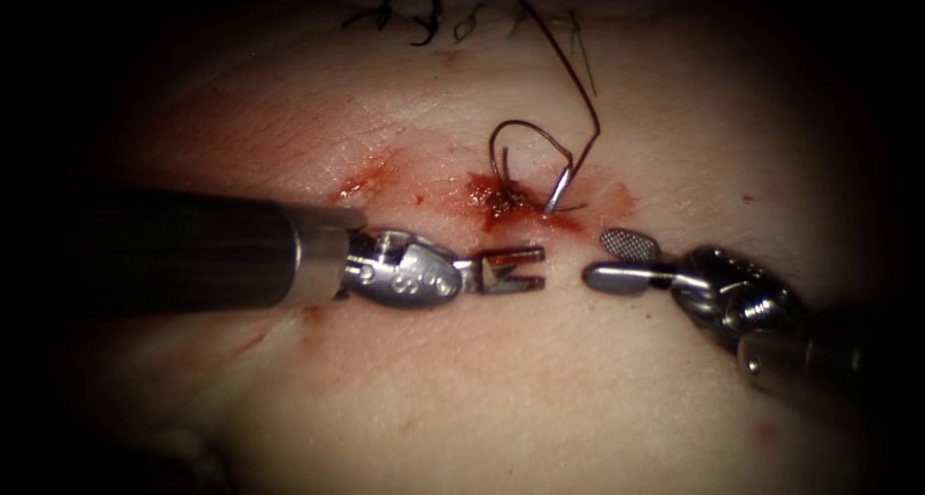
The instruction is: Wound Closure
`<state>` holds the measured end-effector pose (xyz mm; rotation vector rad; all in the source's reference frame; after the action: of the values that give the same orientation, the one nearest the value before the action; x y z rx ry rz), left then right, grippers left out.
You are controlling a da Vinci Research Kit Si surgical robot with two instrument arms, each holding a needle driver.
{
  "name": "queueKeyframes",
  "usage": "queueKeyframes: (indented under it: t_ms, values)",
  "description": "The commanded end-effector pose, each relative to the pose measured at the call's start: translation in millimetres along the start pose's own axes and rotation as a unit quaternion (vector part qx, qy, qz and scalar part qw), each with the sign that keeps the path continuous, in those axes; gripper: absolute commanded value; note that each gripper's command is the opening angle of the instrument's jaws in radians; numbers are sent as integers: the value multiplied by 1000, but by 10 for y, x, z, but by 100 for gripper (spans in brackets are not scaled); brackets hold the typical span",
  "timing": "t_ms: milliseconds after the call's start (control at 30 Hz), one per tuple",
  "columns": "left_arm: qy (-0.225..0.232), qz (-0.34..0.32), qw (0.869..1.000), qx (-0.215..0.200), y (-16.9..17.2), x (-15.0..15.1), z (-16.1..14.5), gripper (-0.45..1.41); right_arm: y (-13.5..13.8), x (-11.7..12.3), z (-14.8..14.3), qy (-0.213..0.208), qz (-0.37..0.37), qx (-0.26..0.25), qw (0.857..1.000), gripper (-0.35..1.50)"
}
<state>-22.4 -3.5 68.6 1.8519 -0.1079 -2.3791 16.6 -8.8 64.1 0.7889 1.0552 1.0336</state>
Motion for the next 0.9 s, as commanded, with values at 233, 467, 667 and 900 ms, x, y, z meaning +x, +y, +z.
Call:
queueKeyframes:
  t_ms: [233,467,667,900]
  values:
    - [-1,-17,1000,-7,15,11,-11,-45,2,-6,8,-1,1,2,1000,148]
    - [10,-53,997,-55,23,47,-38,-45,2,-6,8,-1,-2,2,1000,148]
    - [16,-59,995,-78,41,74,-53,-45,2,-6,8,0,-5,2,1000,148]
    - [16,-59,995,-79,52,87,-63,-45,0,-8,10,0,-8,2,1000,148]
